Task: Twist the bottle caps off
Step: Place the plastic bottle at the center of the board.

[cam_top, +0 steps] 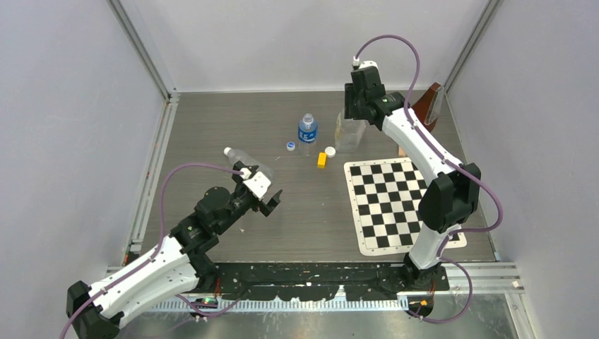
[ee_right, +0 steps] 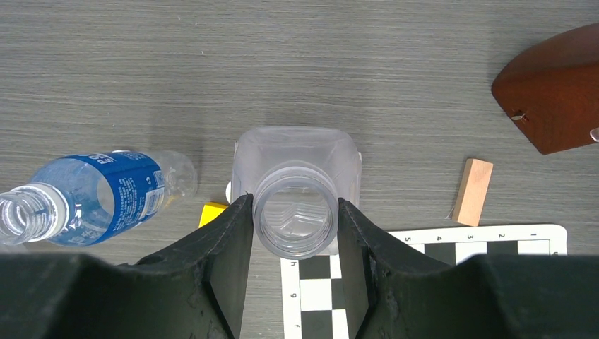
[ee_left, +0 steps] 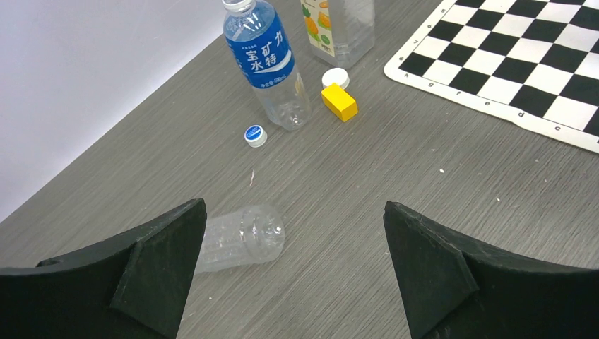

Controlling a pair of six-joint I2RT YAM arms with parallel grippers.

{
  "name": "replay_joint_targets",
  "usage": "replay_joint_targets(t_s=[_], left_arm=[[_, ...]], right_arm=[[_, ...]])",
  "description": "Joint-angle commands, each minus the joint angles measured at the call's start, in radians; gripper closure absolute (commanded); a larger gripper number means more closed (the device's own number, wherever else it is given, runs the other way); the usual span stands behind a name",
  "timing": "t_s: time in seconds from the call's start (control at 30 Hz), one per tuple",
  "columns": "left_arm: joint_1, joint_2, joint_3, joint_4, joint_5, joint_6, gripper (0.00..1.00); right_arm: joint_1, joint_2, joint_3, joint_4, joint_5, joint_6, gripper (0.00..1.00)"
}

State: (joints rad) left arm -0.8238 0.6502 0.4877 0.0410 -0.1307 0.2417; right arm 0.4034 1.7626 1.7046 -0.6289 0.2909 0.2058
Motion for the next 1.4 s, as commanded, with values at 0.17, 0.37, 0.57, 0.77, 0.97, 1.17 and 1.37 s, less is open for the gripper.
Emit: replay_joint_targets(t_s=[0.17,0.37,0.57,0.77,0.97,1.17,1.37], left_arm=[[-0.003,0.015,0.02,0.058,-0.004,-0.009,0.0],[-0.004,0.024,0.02,0.053,-0.014,-0.008,0.0],[-0.003,0.023,0.02,0.047,-0.025,-0.012,0.0],[-0.003,0.029,0.019,0.042,-0.029,-0.015,0.0],[-0.003,0.03,0.014,0.039,-0.046,-0.023,0.0],[-0.002,0.042,0.017,0.023,-0.246,-0.159,0.0],[0.033,0.168,0.127,-0.16,-0.41,-0.369,0.0]], right_arm=[[-0.003,0.027,0.087,-0.032,-0.01,-0.029,0.55],[-0.003,0.042,0.105,-0.05,-0.029,-0.035,0.49],[-0.002,0.046,0.117,-0.051,-0.02,-0.04,0.43],[-0.003,0.044,0.129,-0.052,-0.01,-0.043,0.3],[-0.002,0.031,0.132,-0.051,-0.011,-0.047,0.21],[-0.002,-0.048,0.072,-0.042,-0.046,-0.014,0.19],[-0.002,-0.26,-0.179,0.107,-0.126,0.082,0.19]])
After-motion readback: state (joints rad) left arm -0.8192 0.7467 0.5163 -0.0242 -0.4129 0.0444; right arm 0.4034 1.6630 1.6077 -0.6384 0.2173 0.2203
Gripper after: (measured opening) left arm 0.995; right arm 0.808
